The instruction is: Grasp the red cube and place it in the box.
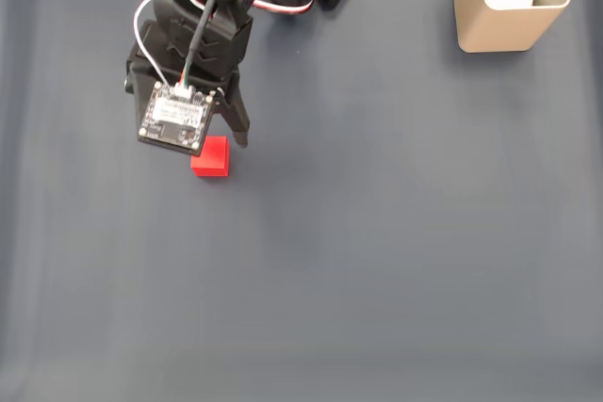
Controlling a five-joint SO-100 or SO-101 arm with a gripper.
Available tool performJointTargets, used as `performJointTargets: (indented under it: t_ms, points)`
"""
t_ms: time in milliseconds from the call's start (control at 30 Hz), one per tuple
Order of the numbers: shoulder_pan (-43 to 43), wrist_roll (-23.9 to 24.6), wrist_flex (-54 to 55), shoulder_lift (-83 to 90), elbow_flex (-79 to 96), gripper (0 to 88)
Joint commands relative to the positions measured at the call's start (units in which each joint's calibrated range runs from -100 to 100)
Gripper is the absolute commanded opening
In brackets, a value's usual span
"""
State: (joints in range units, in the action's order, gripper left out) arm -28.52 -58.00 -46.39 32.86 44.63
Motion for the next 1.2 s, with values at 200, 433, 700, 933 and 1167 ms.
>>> performJointTargets:
  t_ms: [200, 433, 700, 933, 1167]
  points:
    - [-0.9, -0.4, 4.8, -5.0, -4.0, 37.9]
    - [-0.6, -0.4, 7.0, -7.8, -4.4, 40.5]
    - [-0.1, -1.2, 12.1, -11.3, -3.4, 41.4]
    - [0.8, -1.5, 12.9, -13.1, -1.8, 41.5]
    - [1.5, -0.9, 12.3, -13.0, 1.4, 41.3]
